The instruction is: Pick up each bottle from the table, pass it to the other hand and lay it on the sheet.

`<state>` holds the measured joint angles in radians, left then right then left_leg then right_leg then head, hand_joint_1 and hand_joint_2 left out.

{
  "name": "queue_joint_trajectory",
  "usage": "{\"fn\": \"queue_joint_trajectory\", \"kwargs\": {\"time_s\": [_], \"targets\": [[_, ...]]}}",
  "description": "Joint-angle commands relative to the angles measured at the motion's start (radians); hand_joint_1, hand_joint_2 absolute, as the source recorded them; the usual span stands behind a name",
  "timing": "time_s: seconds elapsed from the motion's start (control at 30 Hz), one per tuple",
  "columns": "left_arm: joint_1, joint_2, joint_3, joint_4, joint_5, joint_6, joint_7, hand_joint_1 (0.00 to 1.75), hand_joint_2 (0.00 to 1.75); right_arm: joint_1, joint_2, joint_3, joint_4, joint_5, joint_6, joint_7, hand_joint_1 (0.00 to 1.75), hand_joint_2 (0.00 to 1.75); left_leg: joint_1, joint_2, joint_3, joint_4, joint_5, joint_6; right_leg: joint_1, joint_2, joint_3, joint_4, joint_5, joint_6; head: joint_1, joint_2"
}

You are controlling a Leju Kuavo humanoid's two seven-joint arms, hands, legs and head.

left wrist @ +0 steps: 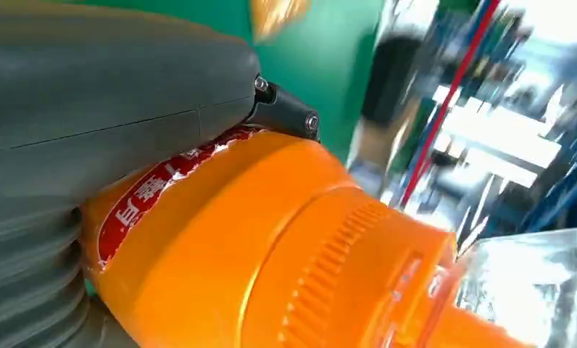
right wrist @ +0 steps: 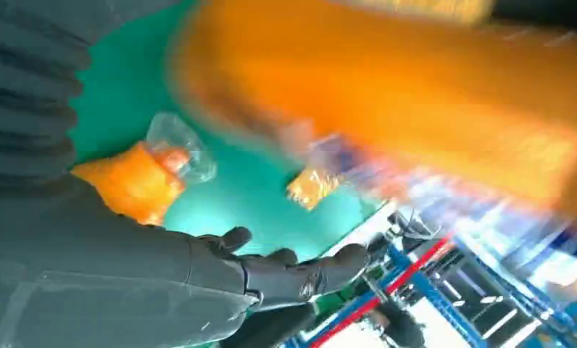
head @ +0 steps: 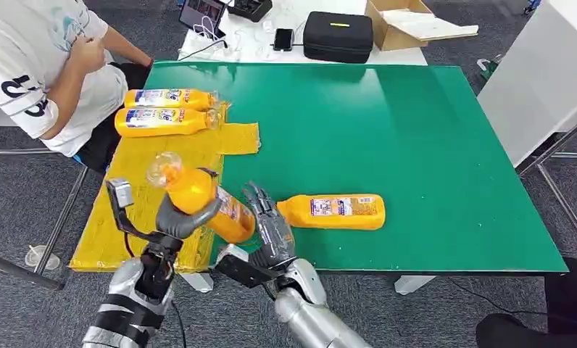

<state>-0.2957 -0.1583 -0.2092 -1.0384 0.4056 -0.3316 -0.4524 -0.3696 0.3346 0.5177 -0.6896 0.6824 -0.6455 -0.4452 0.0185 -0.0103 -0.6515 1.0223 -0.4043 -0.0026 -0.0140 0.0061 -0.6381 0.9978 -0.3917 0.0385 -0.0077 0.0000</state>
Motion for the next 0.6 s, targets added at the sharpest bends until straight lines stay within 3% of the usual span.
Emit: {"fn": "queue_joint_trajectory", "kwargs": {"time_s": [0.03,0.2,0.23,0.57,0.6], "targets": [[-0.099,-0.019,0.255,-0.001,-0.071,0.141,-0.018,1.75,1.75,0.072,-0.069,-0.076,-0.294,-0.061,0.045,0.012,0.0,0.0,0.001,0.0,0.001,0.001,-0.001,0.001,0.001,-0.002,0.001,0.0,-0.001,-0.001,0.0,0.0],[-0.128,-0.022,0.248,0.027,-0.167,0.243,-0.054,1.75,1.75,0.075,-0.062,-0.083,-0.29,-0.093,0.031,-0.015,0.0,0.0,0.0,-0.002,0.001,0.0,0.0,0.001,0.001,-0.003,0.002,0.0,-0.001,-0.001,0.0,0.0],[-0.136,-0.012,0.218,0.027,-0.259,0.33,-0.106,1.75,1.75,0.078,-0.061,-0.083,-0.299,-0.103,0.02,-0.035,0.0,0.0,0.0,-0.002,0.003,0.0,-0.001,0.001,0.001,-0.004,0.005,0.0,-0.002,-0.001,0.0,0.0],[-0.146,-0.021,0.232,0.037,-0.271,0.335,-0.108,1.75,1.75,0.08,-0.065,-0.076,-0.313,-0.109,0.026,-0.032,0.0,0.0,0.0,0.0,0.004,0.0,-0.001,0.001,0.001,-0.001,0.005,-0.001,-0.001,-0.001,0.0,0.0],[-0.156,0.002,0.187,0.052,-0.376,0.383,-0.118,1.75,1.75,0.088,-0.063,-0.079,-0.339,-0.125,0.002,-0.066,0.0,0.0,0.0,0.0,0.004,0.0,-0.001,0.001,0.001,-0.002,0.005,-0.001,-0.002,-0.001,0.0,0.0]]}}
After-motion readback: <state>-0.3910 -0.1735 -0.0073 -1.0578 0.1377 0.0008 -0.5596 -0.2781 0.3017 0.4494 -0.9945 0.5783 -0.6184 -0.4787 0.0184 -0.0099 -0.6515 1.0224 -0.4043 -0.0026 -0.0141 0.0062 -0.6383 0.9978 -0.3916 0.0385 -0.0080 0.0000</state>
